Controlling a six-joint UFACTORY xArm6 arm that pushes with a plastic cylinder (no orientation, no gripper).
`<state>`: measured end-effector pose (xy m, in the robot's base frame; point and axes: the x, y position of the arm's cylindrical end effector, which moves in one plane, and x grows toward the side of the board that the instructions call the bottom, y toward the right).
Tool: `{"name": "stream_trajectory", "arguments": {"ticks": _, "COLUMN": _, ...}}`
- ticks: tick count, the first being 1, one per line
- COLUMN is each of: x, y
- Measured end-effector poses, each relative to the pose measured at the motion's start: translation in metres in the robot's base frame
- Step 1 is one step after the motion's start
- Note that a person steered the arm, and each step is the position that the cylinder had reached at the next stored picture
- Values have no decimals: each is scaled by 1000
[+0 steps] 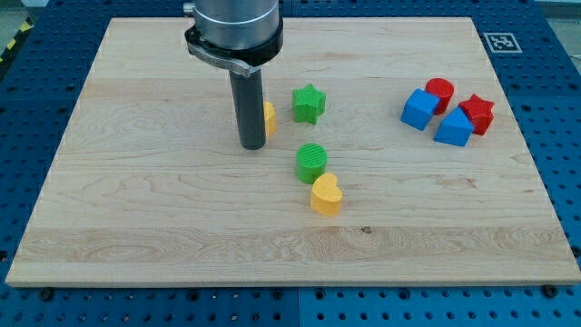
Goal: Push the yellow heart along with the green circle a bit up
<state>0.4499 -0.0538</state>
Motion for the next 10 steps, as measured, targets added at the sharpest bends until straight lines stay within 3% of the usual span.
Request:
{"name": "stream_trajectory", "arguments": {"ticks": 2, "x": 58, "y": 1}}
{"name": "stream_trajectory", "arguments": {"ticks": 4, "x": 124, "y": 67}}
{"name": "stream_trajectory", "arguments": {"ticks": 5, "x": 126, "y": 91}}
{"name": "stream_trajectory", "arguments": {"ticks": 10, "x": 109, "y": 79}}
